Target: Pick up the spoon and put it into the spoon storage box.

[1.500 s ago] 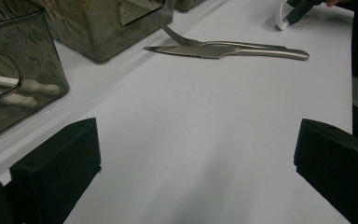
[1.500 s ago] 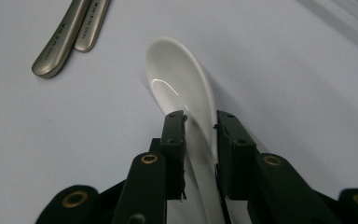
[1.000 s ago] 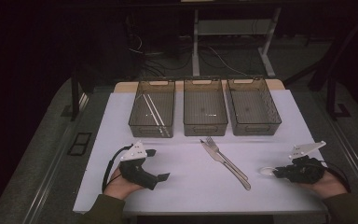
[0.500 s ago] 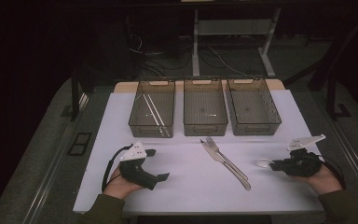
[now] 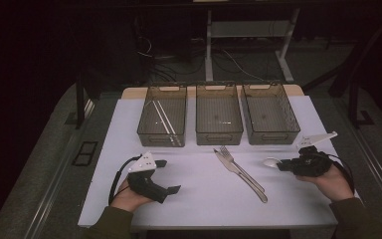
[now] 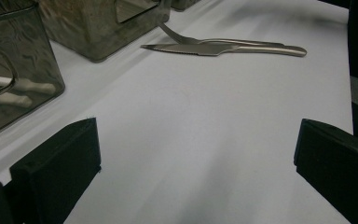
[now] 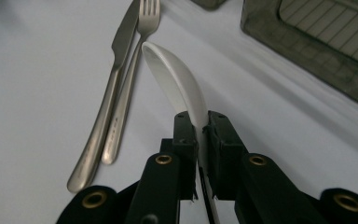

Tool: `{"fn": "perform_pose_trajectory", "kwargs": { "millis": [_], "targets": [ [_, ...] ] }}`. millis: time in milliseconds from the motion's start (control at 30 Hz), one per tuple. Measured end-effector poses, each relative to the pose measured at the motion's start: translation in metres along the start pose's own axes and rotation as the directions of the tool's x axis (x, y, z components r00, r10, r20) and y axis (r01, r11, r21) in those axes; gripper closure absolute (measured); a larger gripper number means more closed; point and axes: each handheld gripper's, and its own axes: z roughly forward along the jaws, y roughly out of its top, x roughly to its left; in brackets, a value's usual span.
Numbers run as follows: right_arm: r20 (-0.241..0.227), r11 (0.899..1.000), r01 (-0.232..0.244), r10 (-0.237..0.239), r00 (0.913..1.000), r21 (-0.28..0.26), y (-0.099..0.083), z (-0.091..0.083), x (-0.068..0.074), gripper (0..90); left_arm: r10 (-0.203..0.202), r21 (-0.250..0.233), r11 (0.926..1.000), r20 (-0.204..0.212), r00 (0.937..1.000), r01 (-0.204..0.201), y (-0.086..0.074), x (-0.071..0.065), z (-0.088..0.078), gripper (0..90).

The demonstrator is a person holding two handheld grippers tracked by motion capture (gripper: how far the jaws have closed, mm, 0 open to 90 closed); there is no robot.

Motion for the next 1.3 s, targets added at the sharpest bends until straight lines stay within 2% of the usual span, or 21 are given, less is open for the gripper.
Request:
{"fn": "perform_pose_trajectory", "kwargs": {
  "millis": [100,333,700,1067,1300],
  "targets": [
    [-0.012,1.0,0.007,-0.007,0.9999,-0.022,0.008,0.0,0.001,82.2,0.004,0.004,1.0,0.0,1.0,-0.004,0.0,0.0,0.0,0.0],
    [-0.014,0.998,-0.016,0.015,0.9998,-0.068,0.028,0.002,0.0,82.2,0.002,-0.005,1.0,-0.001,1.0,-0.002,0.0,-0.001,-0.001,0.0],
    [-0.029,0.993,-0.041,0.038,0.9989,-0.112,0.059,0.013,0.002,82.3,0.007,-0.003,1.0,-0.002,1.0,-0.007,0.0,-0.002,-0.001,0.0],
    [-0.015,0.992,-0.038,0.036,0.9992,-0.118,0.083,0.023,0.004,82.2,0.004,-0.009,1.0,0.006,1.0,-0.004,0.001,-0.002,-0.001,0.0],
    [-0.003,0.99,-0.037,0.036,0.9993,-0.133,0.105,0.029,0.004,82.3,-0.002,-0.019,0.9998,0.01,1.0,0.002,0.002,-0.003,-0.001,0.0]
  ]
}}
